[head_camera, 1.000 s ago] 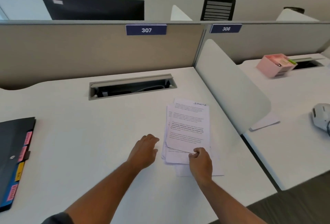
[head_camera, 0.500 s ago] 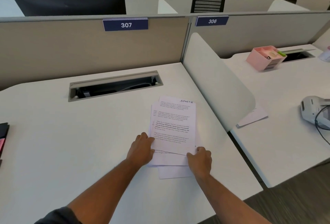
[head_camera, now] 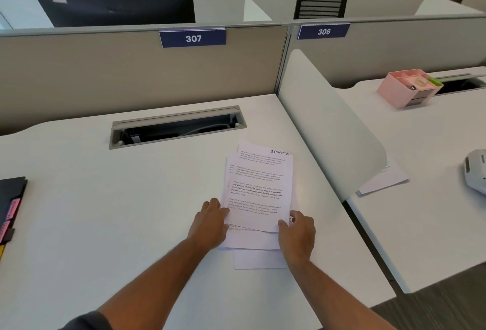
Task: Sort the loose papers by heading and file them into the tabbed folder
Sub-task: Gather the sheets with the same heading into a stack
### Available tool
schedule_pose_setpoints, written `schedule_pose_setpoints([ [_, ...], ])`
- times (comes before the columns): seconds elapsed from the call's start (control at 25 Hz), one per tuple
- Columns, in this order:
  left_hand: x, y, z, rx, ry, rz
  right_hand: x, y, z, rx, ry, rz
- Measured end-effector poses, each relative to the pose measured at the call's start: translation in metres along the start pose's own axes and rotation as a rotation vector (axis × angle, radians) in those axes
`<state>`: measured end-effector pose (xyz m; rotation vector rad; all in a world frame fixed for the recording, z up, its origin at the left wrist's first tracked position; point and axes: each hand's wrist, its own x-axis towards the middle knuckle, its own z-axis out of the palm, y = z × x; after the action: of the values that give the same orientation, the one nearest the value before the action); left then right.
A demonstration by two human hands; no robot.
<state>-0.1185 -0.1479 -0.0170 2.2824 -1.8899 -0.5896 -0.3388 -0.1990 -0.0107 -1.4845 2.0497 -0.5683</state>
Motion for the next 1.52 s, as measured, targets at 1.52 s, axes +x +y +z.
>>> schedule_pose_setpoints([
  [1.52, -0.032, -0.040, -0.035, -1.142, 0.291, -0.653, -0.025, -0.019, -0.008, 0.536, -0.608, 0.034],
])
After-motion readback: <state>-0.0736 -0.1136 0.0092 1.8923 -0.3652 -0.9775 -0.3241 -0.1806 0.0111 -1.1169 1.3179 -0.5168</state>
